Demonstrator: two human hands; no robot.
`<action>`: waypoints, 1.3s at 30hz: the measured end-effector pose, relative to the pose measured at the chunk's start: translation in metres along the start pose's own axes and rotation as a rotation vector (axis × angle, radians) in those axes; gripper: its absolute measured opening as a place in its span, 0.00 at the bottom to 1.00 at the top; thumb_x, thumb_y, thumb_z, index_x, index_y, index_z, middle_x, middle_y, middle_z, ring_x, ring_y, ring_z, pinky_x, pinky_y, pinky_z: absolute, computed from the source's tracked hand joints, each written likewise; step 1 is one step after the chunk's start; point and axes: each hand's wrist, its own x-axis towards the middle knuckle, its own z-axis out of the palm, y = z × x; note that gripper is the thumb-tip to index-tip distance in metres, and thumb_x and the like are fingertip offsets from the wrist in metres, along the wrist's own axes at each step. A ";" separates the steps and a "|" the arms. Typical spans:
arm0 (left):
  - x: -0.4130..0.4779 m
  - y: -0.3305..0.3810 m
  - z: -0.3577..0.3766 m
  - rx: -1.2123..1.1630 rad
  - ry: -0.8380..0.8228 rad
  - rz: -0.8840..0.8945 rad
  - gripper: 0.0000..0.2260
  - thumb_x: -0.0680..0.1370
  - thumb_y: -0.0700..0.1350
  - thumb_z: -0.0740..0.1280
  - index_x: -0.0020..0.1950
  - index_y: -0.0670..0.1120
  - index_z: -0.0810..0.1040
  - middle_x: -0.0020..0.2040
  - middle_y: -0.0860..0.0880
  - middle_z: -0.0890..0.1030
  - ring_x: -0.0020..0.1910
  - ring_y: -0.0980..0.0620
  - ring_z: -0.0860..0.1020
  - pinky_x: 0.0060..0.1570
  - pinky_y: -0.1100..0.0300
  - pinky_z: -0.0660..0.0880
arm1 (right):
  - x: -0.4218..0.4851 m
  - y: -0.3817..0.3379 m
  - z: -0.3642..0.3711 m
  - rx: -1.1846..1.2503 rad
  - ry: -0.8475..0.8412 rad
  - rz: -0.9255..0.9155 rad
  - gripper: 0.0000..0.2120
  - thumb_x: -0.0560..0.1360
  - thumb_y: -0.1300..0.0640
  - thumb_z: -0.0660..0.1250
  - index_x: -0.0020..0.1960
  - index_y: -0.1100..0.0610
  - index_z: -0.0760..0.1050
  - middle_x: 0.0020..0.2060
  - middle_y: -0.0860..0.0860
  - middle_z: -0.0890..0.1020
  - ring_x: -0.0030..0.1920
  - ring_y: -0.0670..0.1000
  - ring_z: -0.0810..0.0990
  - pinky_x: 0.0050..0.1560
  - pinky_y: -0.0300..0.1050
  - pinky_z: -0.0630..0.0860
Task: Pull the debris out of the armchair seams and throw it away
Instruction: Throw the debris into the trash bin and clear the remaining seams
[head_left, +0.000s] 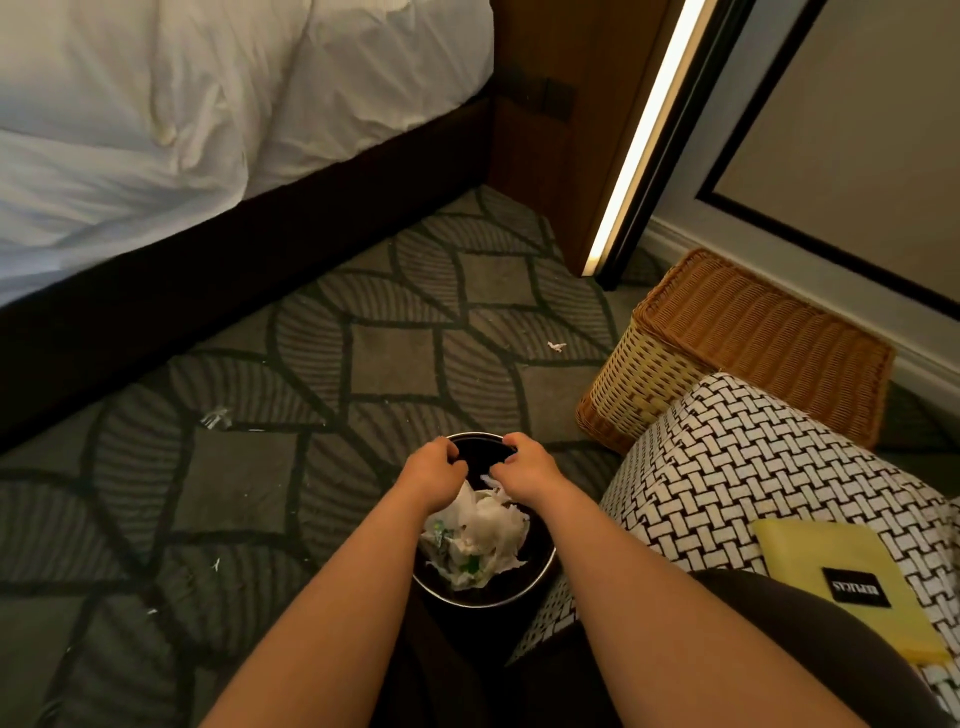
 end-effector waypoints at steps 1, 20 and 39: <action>-0.003 0.001 0.000 0.003 0.007 0.004 0.12 0.78 0.43 0.61 0.61 0.42 0.73 0.60 0.42 0.76 0.58 0.44 0.74 0.55 0.57 0.70 | -0.003 -0.001 -0.004 0.002 0.027 -0.007 0.23 0.75 0.63 0.61 0.70 0.58 0.65 0.62 0.58 0.74 0.62 0.57 0.73 0.57 0.44 0.70; -0.142 0.092 -0.011 -0.306 0.128 0.419 0.07 0.78 0.40 0.61 0.52 0.44 0.77 0.42 0.53 0.76 0.43 0.56 0.73 0.39 0.64 0.66 | -0.142 -0.005 -0.122 0.174 0.289 -0.392 0.18 0.75 0.65 0.62 0.63 0.54 0.71 0.41 0.46 0.75 0.44 0.47 0.75 0.48 0.43 0.73; -0.351 0.182 0.116 -0.191 -0.493 0.842 0.07 0.79 0.46 0.60 0.50 0.51 0.78 0.49 0.59 0.78 0.49 0.70 0.73 0.43 0.79 0.66 | -0.381 0.231 -0.170 0.558 0.632 -0.189 0.19 0.72 0.70 0.62 0.56 0.49 0.75 0.42 0.49 0.78 0.40 0.44 0.75 0.39 0.35 0.74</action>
